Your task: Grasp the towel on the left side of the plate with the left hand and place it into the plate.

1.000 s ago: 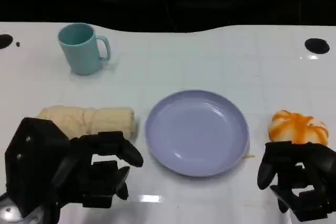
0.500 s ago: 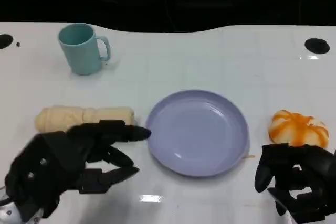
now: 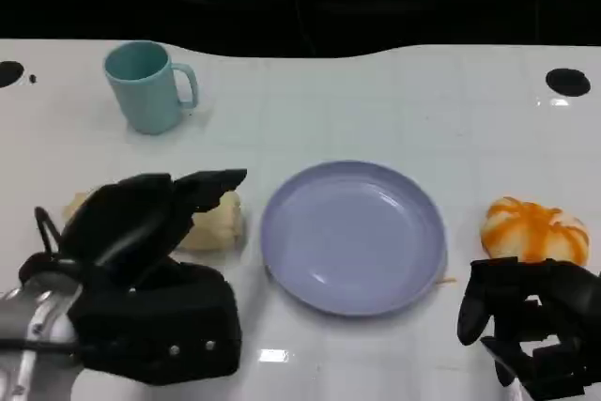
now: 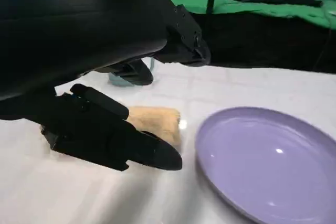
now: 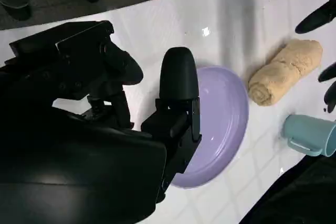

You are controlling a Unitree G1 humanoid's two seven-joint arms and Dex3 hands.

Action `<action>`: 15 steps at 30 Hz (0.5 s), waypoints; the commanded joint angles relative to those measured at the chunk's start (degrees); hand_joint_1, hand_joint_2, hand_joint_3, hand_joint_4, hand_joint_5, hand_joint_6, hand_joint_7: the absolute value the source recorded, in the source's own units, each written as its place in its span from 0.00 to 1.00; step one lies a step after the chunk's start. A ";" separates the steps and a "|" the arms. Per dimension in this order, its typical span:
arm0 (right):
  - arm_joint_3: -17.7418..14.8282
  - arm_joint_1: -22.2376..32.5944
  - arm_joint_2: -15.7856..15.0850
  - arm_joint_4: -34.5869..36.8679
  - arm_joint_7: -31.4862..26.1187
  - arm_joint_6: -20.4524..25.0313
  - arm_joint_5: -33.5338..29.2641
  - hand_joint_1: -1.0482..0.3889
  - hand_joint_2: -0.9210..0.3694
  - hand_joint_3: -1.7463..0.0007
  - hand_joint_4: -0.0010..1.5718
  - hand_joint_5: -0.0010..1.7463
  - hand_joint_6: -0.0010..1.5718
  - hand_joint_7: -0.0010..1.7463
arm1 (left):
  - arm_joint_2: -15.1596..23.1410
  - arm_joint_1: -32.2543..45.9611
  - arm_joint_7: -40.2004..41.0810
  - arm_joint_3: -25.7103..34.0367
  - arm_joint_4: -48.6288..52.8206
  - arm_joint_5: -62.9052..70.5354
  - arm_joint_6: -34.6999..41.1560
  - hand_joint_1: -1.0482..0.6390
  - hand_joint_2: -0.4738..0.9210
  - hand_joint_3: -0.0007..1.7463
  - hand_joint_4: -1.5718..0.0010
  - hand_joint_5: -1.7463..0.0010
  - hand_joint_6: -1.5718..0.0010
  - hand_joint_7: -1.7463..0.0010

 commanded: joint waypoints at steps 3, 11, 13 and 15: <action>-0.76 0.38 -0.74 -0.75 -0.14 0.06 0.21 0.80 0.18 0.46 0.42 0.98 0.41 0.83 | -0.13 -6.99 -2.27 -4.36 6.92 9.78 5.08 0.28 0.99 0.02 0.87 0.89 0.86 1.00; -0.72 0.70 -0.59 -1.09 -0.24 -0.14 0.28 0.80 0.18 0.46 0.41 0.98 0.41 0.83 | -0.99 -15.04 -3.24 -7.87 19.65 13.00 6.61 0.30 0.98 0.00 0.84 0.92 0.86 1.00; -0.63 0.82 -0.60 -1.08 -0.23 -0.48 0.19 0.80 0.18 0.46 0.41 0.98 0.41 0.83 | -1.22 -16.53 -2.77 -8.62 22.78 13.07 6.27 0.30 0.98 0.00 0.83 0.93 0.86 1.00; -0.58 0.96 -0.61 -1.22 -0.26 -0.59 0.15 0.80 0.18 0.46 0.42 0.98 0.42 0.83 | -1.56 -17.89 -1.89 -9.22 26.20 12.85 5.61 0.30 0.98 0.00 0.81 0.93 0.85 1.00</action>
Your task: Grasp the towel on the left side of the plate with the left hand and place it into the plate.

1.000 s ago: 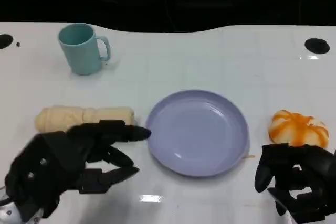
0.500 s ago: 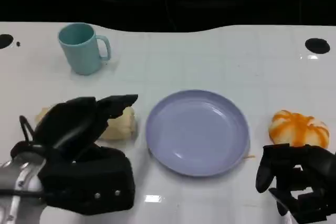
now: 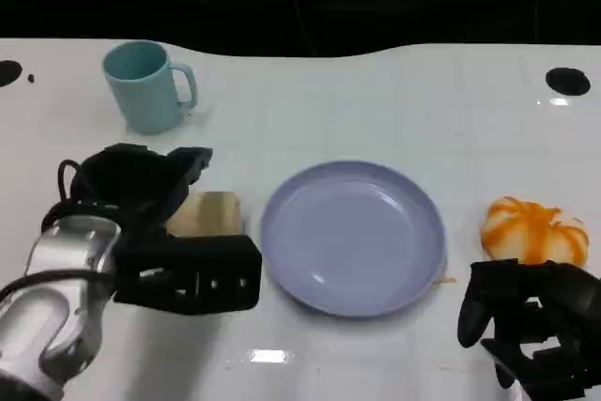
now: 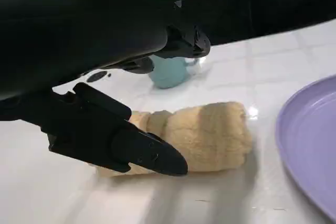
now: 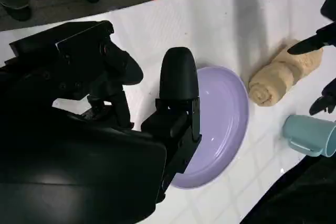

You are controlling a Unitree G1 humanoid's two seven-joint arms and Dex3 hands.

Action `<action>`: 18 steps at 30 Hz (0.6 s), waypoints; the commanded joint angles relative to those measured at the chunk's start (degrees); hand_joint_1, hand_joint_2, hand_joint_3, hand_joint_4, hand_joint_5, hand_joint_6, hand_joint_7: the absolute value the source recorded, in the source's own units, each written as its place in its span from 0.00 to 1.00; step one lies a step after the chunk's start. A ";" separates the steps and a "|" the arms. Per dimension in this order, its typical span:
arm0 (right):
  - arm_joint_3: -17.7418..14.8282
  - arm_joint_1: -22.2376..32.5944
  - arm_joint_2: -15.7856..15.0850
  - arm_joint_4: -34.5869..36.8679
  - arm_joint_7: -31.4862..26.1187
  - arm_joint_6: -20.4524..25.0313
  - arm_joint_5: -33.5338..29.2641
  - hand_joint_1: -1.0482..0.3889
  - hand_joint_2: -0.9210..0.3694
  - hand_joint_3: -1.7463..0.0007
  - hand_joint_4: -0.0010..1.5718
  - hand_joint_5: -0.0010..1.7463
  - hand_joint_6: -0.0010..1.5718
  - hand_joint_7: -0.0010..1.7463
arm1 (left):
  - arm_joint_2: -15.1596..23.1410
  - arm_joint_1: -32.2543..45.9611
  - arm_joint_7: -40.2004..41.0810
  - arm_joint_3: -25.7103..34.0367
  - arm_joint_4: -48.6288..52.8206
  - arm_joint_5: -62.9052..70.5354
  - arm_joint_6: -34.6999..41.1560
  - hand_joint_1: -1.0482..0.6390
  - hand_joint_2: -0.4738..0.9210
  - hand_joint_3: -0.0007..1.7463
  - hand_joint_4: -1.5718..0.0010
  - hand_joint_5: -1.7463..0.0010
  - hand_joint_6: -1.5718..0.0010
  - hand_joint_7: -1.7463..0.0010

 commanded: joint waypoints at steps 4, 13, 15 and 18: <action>-0.52 0.51 -0.70 -1.01 -0.24 -0.12 0.06 0.80 0.18 0.45 0.42 0.98 0.42 0.83 | -1.13 -5.37 2.49 -2.14 12.42 0.02 -1.75 0.30 0.98 0.00 0.79 0.94 0.85 1.00; -0.71 0.59 -0.85 -1.22 -0.12 -0.17 0.21 0.79 0.19 0.45 0.43 0.97 0.42 0.82 | -3.67 -10.99 7.01 -3.75 29.64 -2.91 -6.75 0.33 1.00 0.01 0.74 0.96 0.81 0.99; -0.79 0.61 -0.86 -1.12 -0.04 -0.31 0.32 0.79 0.19 0.45 0.42 0.98 0.42 0.82 | -3.89 -11.63 9.15 -3.81 32.85 -3.88 -9.03 0.41 1.00 0.02 0.62 0.92 0.77 0.98; -0.88 0.62 -1.02 -1.16 0.00 -0.31 0.25 0.79 0.19 0.45 0.42 0.97 0.41 0.82 | -3.62 -11.63 15.91 -3.49 36.93 -5.70 -15.07 0.48 1.00 0.13 0.47 0.77 0.59 0.96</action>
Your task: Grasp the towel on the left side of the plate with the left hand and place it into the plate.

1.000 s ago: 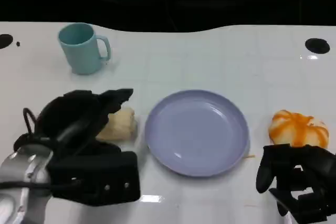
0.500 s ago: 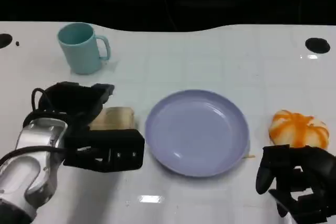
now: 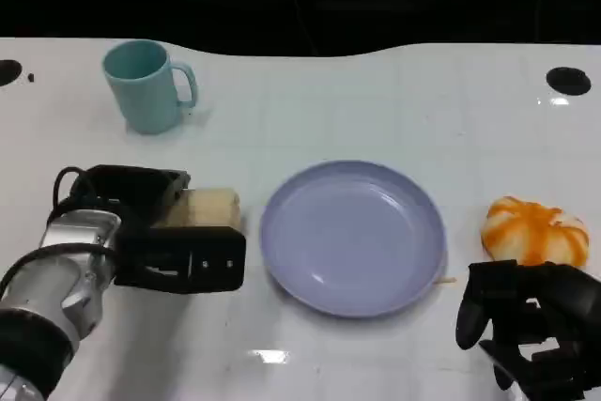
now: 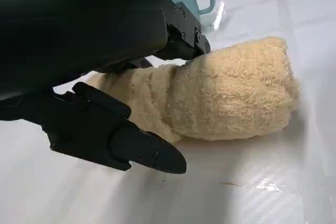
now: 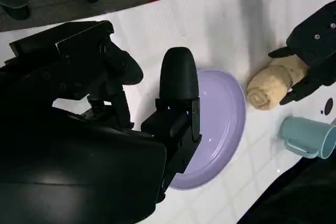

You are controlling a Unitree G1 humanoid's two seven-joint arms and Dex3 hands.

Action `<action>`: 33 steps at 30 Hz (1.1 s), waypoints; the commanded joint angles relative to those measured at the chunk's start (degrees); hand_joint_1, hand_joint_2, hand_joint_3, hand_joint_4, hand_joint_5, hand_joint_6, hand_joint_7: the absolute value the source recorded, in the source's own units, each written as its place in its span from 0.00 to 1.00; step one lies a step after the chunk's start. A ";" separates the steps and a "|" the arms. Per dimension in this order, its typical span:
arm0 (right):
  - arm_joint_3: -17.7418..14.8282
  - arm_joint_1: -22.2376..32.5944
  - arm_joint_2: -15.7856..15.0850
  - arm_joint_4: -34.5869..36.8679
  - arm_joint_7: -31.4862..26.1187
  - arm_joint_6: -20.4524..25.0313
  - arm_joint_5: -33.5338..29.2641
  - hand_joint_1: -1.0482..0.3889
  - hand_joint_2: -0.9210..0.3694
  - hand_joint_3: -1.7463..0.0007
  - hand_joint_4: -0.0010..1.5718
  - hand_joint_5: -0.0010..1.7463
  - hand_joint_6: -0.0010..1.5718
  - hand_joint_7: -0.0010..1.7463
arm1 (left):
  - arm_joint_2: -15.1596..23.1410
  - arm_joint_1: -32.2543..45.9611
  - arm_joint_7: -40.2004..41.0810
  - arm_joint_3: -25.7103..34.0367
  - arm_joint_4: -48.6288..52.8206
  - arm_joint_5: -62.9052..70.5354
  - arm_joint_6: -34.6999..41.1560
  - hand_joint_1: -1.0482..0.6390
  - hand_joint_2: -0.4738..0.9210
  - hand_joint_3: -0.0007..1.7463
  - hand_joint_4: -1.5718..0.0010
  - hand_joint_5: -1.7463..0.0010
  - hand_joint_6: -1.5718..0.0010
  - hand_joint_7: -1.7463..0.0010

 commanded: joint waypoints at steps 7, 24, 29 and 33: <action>-1.02 0.18 -1.07 -0.38 0.02 0.28 0.37 0.79 0.19 0.45 0.41 0.96 0.41 0.82 | 0.84 -0.55 26.77 -0.18 12.91 -1.95 -13.99 0.47 1.00 0.15 0.47 0.03 0.42 0.48; -0.18 -0.75 -0.82 0.36 -0.27 0.97 0.05 0.79 0.18 0.45 0.42 0.97 0.42 0.82 | 1.62 -0.66 34.20 1.57 7.51 -4.17 -14.41 0.51 0.95 0.16 0.47 0.00 0.63 0.00; 0.02 -1.25 -0.60 0.71 -0.39 1.63 0.04 0.79 0.18 0.46 0.41 0.97 0.41 0.82 | 1.30 -0.93 29.69 1.63 -1.58 -5.64 -18.30 0.49 0.82 0.37 0.47 0.00 0.59 0.04; 0.47 -1.77 -0.09 1.20 -0.87 1.91 -0.11 0.80 0.17 0.46 0.41 0.96 0.41 0.82 | 0.47 -0.85 25.31 1.66 -5.71 -6.55 -19.25 0.50 0.77 0.46 0.46 0.00 0.59 0.03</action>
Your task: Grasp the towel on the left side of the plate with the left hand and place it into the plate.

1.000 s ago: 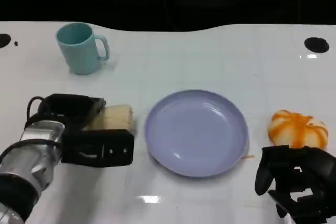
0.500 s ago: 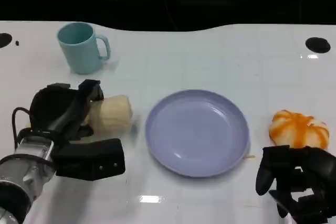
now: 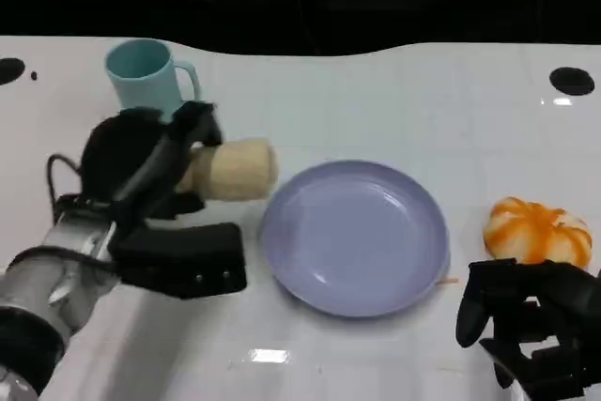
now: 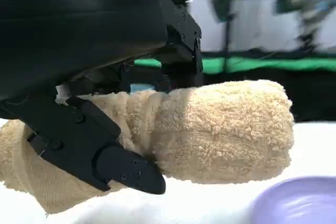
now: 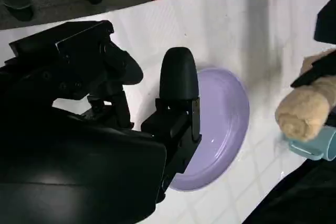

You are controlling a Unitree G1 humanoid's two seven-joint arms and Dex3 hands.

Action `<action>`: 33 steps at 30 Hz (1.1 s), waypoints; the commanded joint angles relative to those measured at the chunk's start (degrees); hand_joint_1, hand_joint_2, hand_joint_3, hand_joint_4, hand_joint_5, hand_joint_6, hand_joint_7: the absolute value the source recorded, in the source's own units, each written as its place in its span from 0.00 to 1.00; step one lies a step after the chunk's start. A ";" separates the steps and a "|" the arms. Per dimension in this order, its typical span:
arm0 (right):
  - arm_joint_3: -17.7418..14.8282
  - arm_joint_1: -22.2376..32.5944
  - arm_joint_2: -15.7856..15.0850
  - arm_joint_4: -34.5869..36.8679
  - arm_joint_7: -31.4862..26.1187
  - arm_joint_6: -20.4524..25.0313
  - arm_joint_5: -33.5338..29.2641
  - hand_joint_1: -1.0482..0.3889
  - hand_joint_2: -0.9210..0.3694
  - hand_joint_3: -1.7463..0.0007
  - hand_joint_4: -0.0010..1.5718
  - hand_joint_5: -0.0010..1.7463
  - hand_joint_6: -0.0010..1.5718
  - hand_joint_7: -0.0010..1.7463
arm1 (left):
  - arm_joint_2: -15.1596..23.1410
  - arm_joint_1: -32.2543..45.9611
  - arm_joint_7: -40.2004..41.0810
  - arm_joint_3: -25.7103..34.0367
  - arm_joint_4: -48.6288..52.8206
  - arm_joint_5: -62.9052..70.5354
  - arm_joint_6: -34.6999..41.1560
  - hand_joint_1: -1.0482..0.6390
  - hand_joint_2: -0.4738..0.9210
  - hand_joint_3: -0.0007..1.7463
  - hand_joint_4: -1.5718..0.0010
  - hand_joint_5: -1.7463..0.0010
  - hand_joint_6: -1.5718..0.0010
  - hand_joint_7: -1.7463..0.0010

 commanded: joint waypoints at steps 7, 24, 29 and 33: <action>0.00 -0.49 0.20 1.55 -0.16 -0.96 0.41 0.80 0.17 0.45 0.41 0.97 0.41 0.84 | -2.84 -0.80 -6.08 -0.21 -6.36 -0.67 -1.73 0.51 0.69 0.54 0.47 0.00 0.58 0.05; 0.69 0.12 -0.37 -0.82 -0.18 0.28 0.03 0.78 0.19 0.45 0.42 0.96 0.41 0.82 | -11.42 -2.69 -12.64 -3.79 -2.55 -0.25 -1.00 0.49 0.80 0.36 0.53 0.04 0.56 0.23; 0.32 0.26 -0.91 -1.13 0.17 -0.09 -0.04 0.78 0.19 0.45 0.41 0.96 0.41 0.82 | -10.23 -3.07 -22.12 -4.70 -4.87 -1.41 0.00 0.46 0.98 0.09 0.62 0.44 0.61 0.81; 0.02 0.23 -1.12 -1.34 0.43 0.45 0.45 0.78 0.20 0.44 0.42 0.97 0.42 0.83 | -9.35 -2.20 -27.10 -4.78 -7.55 -1.34 1.79 0.33 1.00 0.01 0.79 0.74 0.82 0.99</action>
